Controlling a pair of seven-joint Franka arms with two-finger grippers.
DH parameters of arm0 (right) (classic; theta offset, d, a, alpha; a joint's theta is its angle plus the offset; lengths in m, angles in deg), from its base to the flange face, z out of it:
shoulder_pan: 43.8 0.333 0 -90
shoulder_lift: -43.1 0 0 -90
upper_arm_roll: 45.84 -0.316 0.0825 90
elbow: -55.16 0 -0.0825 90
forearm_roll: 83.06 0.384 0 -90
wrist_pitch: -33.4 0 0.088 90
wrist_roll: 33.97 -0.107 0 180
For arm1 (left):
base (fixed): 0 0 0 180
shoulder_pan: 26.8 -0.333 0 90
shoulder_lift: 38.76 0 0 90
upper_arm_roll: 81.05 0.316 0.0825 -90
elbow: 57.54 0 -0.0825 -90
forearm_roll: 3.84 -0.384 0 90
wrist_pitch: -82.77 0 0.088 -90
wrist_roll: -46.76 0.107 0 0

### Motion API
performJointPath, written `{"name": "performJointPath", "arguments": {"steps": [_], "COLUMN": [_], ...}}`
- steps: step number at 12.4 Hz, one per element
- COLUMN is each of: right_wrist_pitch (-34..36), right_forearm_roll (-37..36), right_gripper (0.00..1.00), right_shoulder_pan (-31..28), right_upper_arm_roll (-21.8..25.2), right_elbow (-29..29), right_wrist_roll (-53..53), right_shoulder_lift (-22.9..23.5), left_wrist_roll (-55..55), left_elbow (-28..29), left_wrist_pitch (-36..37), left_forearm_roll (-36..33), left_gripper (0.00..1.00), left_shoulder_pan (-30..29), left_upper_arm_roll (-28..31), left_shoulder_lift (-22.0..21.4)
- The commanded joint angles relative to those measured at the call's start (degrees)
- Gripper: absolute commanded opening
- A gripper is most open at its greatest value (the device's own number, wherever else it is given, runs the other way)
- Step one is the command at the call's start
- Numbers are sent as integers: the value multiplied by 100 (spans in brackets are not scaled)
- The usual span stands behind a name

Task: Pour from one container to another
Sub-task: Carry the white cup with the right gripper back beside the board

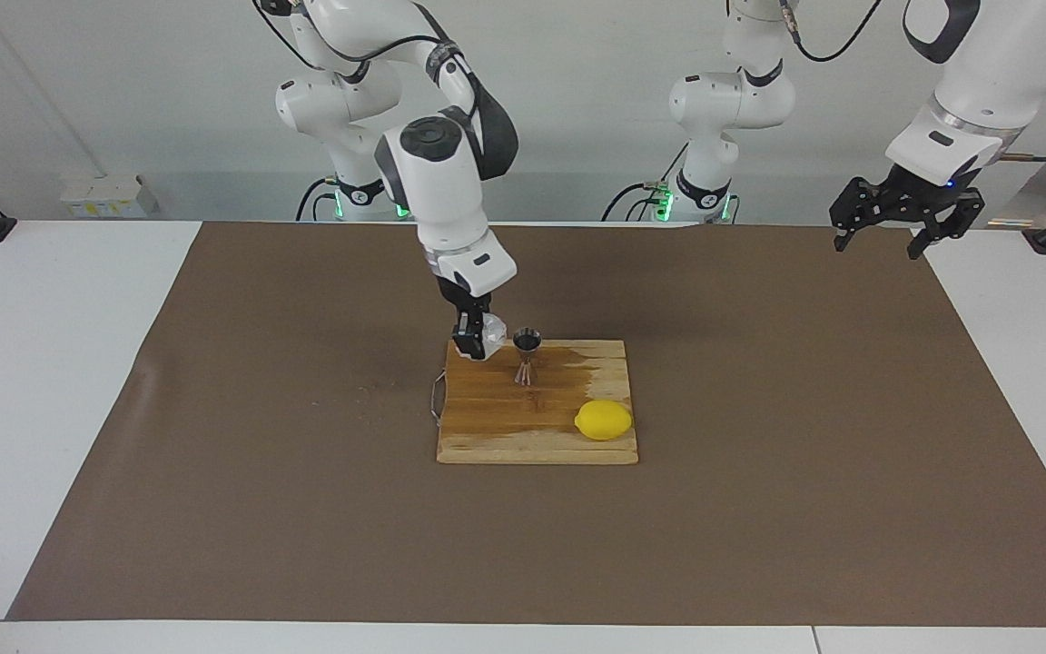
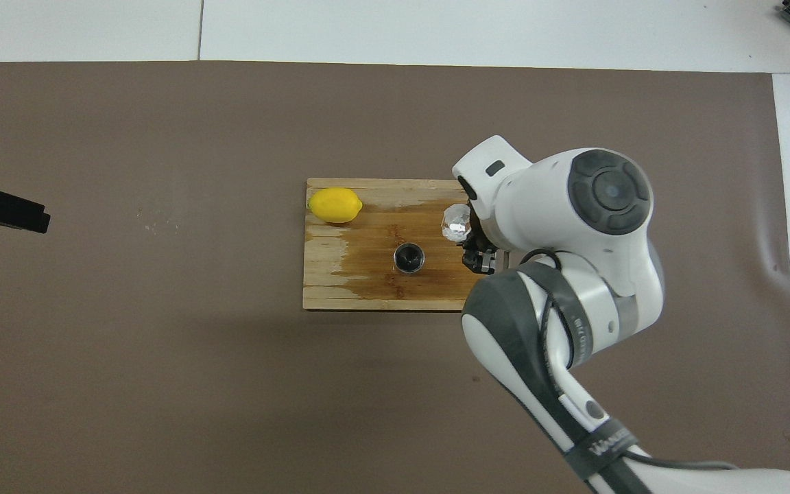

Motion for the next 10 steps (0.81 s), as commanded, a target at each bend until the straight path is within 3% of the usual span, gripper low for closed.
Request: {"name": "performJointPath", "arguments": {"steps": [1,6,10], "right_wrist_pitch": [129,403,367], "right_forearm_roll": [1011,2768,3499], "right_gripper": [12,12,13], "right_shoulder_pan": [-807,-2092,-2533], "right_upper_arm_roll": [-63,-54,-54], "right_elbow": [135,591,873], "right_wrist_roll": [1411,3714,5157], "right_shoulder_lift": [-128,-137,136], "left_wrist_roll": [7,7,7], "left_elbow": [64,64,64], "left_wrist_pitch": [58,58,58], "left_forearm_roll": [44,36,36], "left_gripper": [100,100,100], "left_shoulder_pan": [-28,-28,-28], "left_upper_arm_roll": [2,2,2], "left_shoulder_lift": [-74,-74,-65]}}
